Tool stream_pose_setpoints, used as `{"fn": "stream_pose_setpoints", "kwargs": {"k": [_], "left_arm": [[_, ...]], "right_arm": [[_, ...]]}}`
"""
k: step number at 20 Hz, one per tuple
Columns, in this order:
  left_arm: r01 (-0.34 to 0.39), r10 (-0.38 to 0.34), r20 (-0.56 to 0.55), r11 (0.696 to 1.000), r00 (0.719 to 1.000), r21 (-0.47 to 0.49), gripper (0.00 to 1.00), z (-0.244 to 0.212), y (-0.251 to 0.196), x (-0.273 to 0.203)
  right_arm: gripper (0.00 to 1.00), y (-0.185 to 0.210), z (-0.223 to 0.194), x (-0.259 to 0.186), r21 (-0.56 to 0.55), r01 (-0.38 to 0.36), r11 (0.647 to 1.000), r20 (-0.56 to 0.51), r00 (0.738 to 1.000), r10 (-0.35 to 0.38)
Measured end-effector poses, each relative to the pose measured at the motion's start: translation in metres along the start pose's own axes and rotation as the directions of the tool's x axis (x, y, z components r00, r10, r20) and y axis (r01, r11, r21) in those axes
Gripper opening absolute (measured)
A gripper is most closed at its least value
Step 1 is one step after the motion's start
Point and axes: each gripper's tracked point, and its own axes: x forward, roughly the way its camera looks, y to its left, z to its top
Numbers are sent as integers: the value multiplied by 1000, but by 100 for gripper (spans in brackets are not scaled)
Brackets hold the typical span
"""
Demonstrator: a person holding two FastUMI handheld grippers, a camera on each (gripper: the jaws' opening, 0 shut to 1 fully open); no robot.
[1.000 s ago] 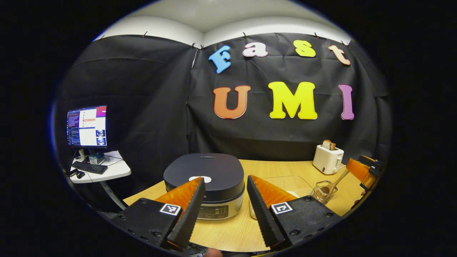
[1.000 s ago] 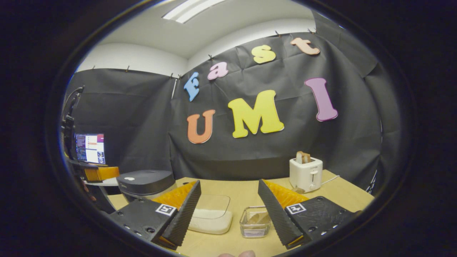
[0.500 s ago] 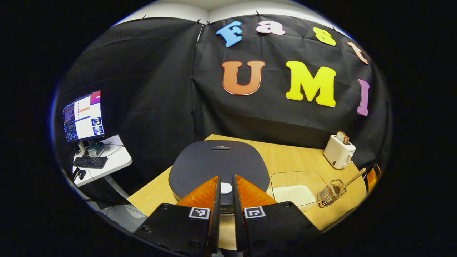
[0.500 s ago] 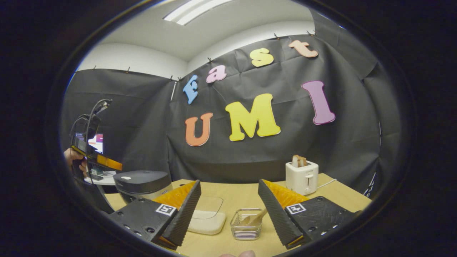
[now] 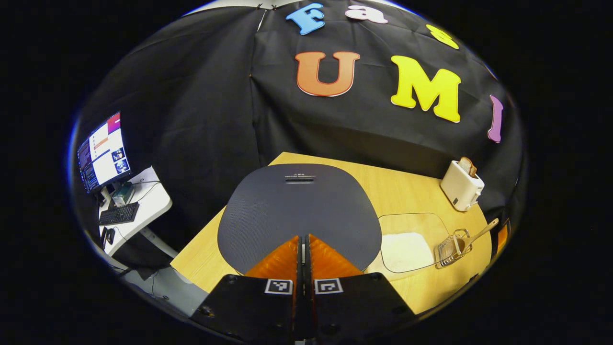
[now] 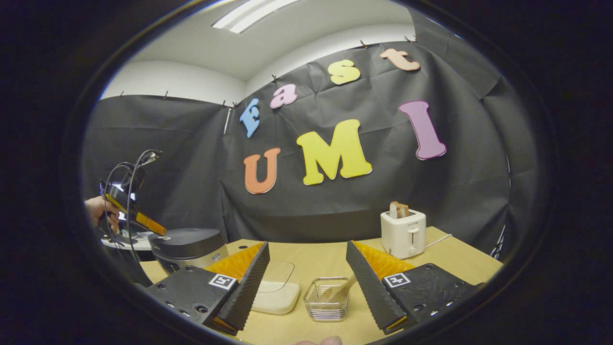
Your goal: Close the left gripper, press the button to open the rice cooker; take a wooden spoon from the chopstick holder with the right hand, scoop a spoonful of rice and pour it into the rice cooker, then put the wooden spoon back into the chopstick holder.
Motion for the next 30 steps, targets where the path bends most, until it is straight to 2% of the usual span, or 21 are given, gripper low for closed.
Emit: {"fn": "stream_pose_setpoints", "kwargs": {"k": [1,2,3,4,5,6,7,8,11,15,16,17,18,21,22,23,24,25,27,29,30], "left_arm": [[2,-2,11,1000,1000,-5,3,4,0,-3],[6,-7,-19,1000,1000,-21,3,-1,0,0],[14,-15,-23,999,1000,-42,2,-1,0,1],[22,-25,-49,998,998,-57,3,-5,-3,0],[32,-34,-55,999,998,-44,3,-4,-4,-1],[32,-36,-82,998,996,-46,3,-13,-2,-2],[26,-28,-50,999,998,-39,3,-7,-2,-1],[12,-13,-56,1000,998,-20,3,-7,0,-1],[-28,29,-44,1000,999,13,3,-7,1,2],[-17,16,-15,999,1000,-38,3,-1,1,-6],[-19,18,-20,998,1000,-55,3,-1,0,-5],[-18,19,4,998,1000,-57,3,4,1,-9],[-20,22,27,999,999,-48,3,10,0,-13],[-42,47,138,998,989,-36,3,39,2,-22],[-47,49,180,999,982,-19,3,48,2,-26],[-47,47,216,999,975,-4,3,56,-1,-30],[-45,40,254,999,966,16,11,63,-3,-34],[-35,25,291,999,956,32,18,70,-8,-37],[-17,-2,353,999,936,51,51,84,-20,-45],[-70,41,419,996,907,54,84,97,-15,-57],[-92,56,458,994,887,57,100,105,-11,-62]], "right_arm": [[91,0,-1,1,0,-1,1000,0,1000,1],[95,0,-3,1,-1,-2,1000,-1,1000,2],[95,0,-4,2,1,-2,1000,-3,1000,2],[91,-1,-5,4,4,-2,1000,-4,1000,2],[91,-2,-7,5,11,-2,1000,-7,1000,2],[95,-3,-10,6,20,-4,1000,-13,1000,4],[95,-3,-13,7,27,-6,1000,-20,1000,6],[91,-4,-15,7,32,-8,999,-25,1000,9],[95,-13,-9,6,37,11,999,-9,1000,-11],[95,-17,2,-2,42,24,999,12,1000,-24],[91,-19,4,-5,31,30,999,17,999,-31],[95,-21,7,-7,15,36,999,24,999,-36],[90,-23,11,-10,-2,42,999,34,999,-42],[95,-31,20,-17,-23,65,998,52,997,-64],[95,-30,21,-18,-22,62,998,54,997,-61],[91,-27,24,-19,-29,52,998,57,997,-51],[91,-28,25,-22,-38,55,998,60,997,-53],[95,-30,27,-24,-48,60,997,64,996,-57],[91,-30,31,-27,-61,64,996,73,996,-59],[91,-30,35,-31,-72,68,995,81,995,-63],[95,-32,36,-33,-76,72,994,85,994,-66]]}}
